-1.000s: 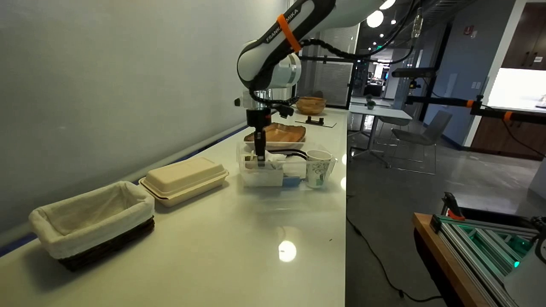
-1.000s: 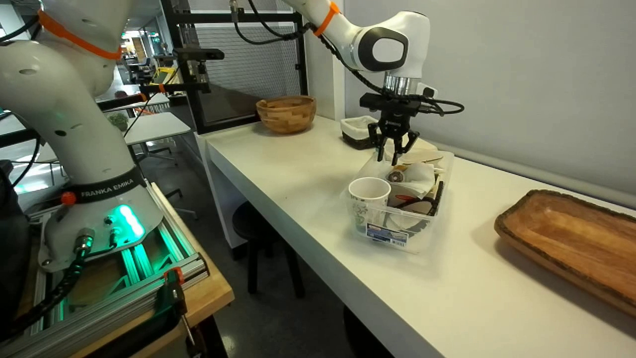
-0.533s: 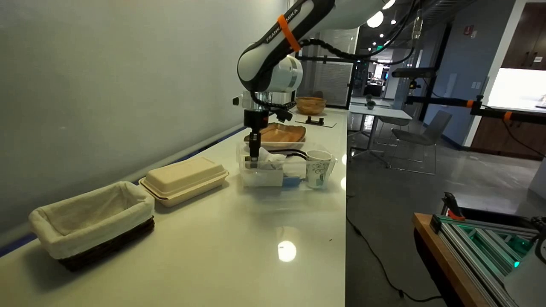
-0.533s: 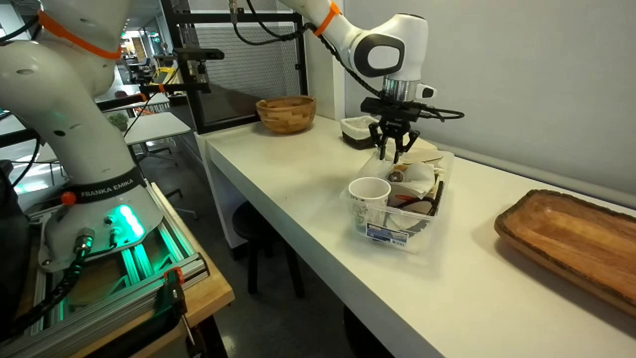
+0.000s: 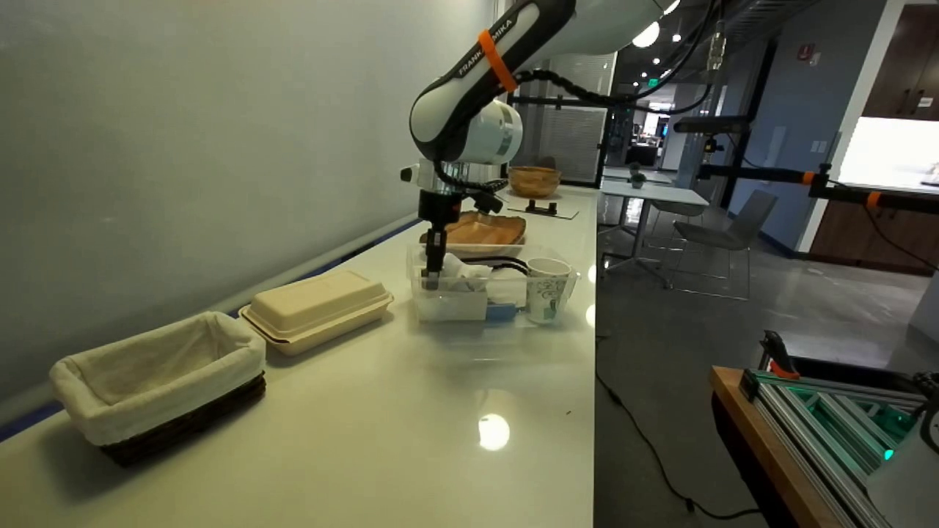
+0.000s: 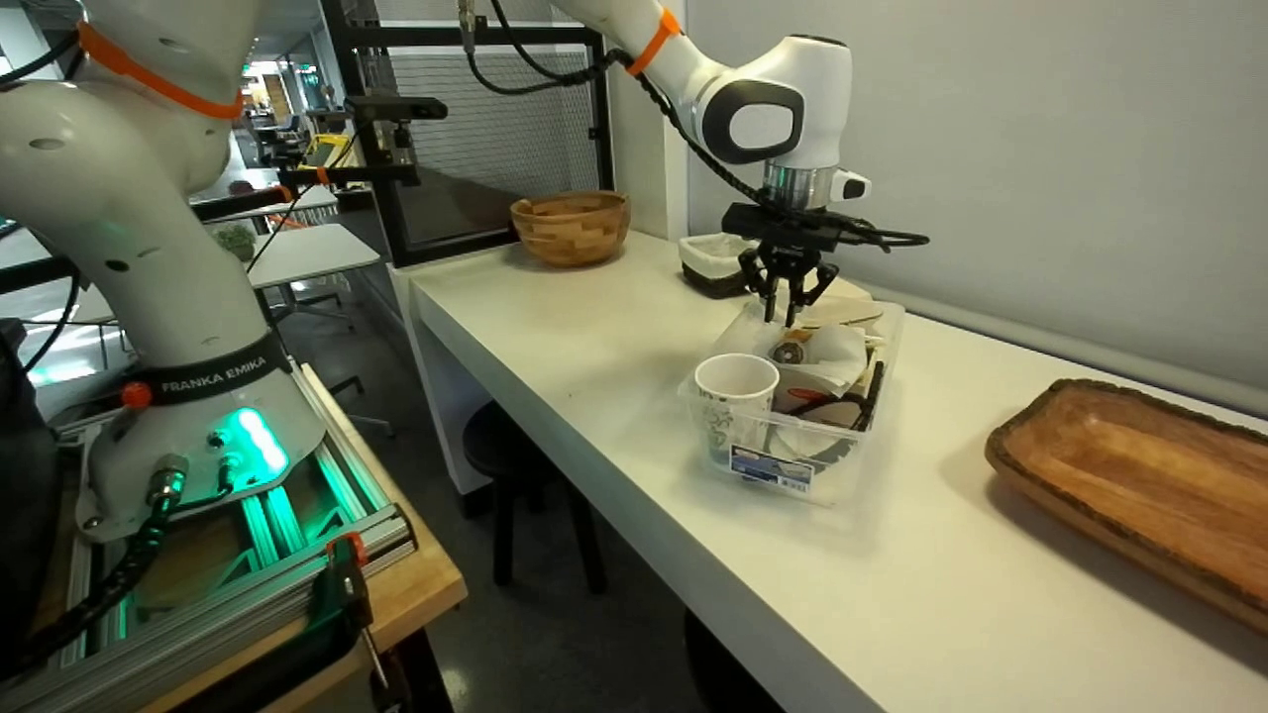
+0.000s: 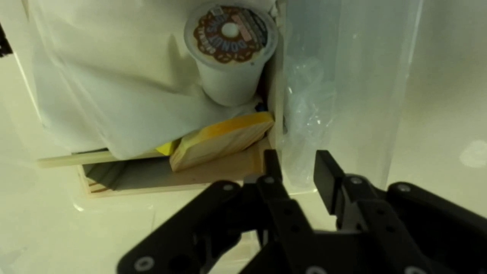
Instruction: Remove the wooden box from the lunchbox and put it on the table
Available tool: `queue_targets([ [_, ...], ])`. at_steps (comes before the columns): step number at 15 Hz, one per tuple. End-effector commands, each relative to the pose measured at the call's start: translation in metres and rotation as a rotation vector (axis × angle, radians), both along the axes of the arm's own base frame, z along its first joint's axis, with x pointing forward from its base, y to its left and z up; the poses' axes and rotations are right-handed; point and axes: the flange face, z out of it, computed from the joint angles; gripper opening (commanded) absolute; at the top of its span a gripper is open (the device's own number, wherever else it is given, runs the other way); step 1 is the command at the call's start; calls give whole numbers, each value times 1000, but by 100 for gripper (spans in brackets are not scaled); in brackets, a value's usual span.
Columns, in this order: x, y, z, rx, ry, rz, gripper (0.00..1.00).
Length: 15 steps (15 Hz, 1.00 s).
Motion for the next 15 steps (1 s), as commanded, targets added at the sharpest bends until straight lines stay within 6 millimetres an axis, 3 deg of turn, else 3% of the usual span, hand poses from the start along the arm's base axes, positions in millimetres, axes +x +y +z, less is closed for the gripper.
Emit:
queue_targets([
  [1,-5,-3,-8,15,-27,10,29],
  [11,-4,-8,-20,-3,-39,8,24],
  [15,-4,-9,-25,-5,-39,4,27],
])
